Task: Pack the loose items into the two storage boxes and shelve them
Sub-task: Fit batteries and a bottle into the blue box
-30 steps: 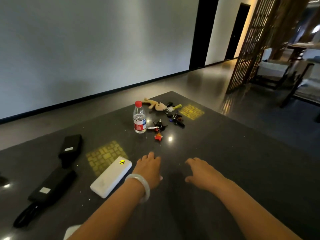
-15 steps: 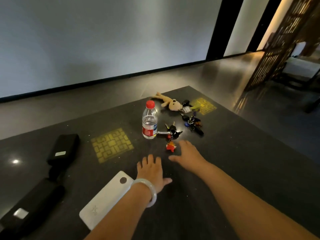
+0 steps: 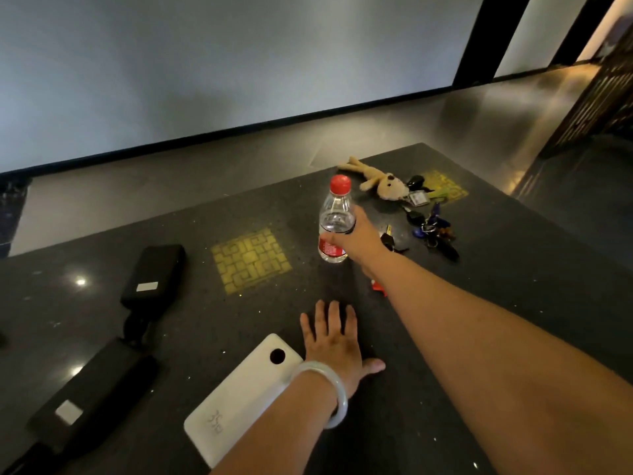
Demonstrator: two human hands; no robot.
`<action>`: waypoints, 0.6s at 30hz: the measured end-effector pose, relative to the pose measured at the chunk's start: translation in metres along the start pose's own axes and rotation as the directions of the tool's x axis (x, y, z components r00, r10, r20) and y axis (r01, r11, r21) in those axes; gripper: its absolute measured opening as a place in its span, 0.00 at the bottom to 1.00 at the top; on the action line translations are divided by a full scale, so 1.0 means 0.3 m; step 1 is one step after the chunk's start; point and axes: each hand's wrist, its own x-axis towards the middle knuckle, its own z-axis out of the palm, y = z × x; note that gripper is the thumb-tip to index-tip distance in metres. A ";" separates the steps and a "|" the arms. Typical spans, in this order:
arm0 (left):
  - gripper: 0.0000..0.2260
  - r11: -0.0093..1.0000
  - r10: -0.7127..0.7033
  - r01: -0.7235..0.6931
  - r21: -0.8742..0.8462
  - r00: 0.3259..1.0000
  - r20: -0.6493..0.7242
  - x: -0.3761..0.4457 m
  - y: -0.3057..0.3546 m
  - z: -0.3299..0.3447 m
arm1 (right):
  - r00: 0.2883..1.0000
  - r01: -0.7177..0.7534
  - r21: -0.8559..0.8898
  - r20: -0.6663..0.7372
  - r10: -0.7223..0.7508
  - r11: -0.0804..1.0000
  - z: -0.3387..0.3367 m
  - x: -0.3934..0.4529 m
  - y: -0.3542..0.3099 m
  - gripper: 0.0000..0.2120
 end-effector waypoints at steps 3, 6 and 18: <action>0.45 1.000 0.002 -0.002 0.001 1.000 0.009 0.005 -0.004 0.001 | 0.999 -0.010 0.045 -0.034 0.011 0.999 0.014 -0.021 0.017 0.31; 0.44 1.000 0.014 -0.014 -0.027 1.000 -0.010 -0.009 -0.003 -0.002 | 0.999 0.008 0.044 -0.045 -0.006 0.999 -0.009 -0.091 0.035 0.29; 0.34 0.882 0.032 -0.116 -0.457 0.982 -0.188 -0.302 0.082 0.011 | 0.987 -0.118 -0.057 -0.114 0.111 0.991 -0.259 -0.677 0.134 0.30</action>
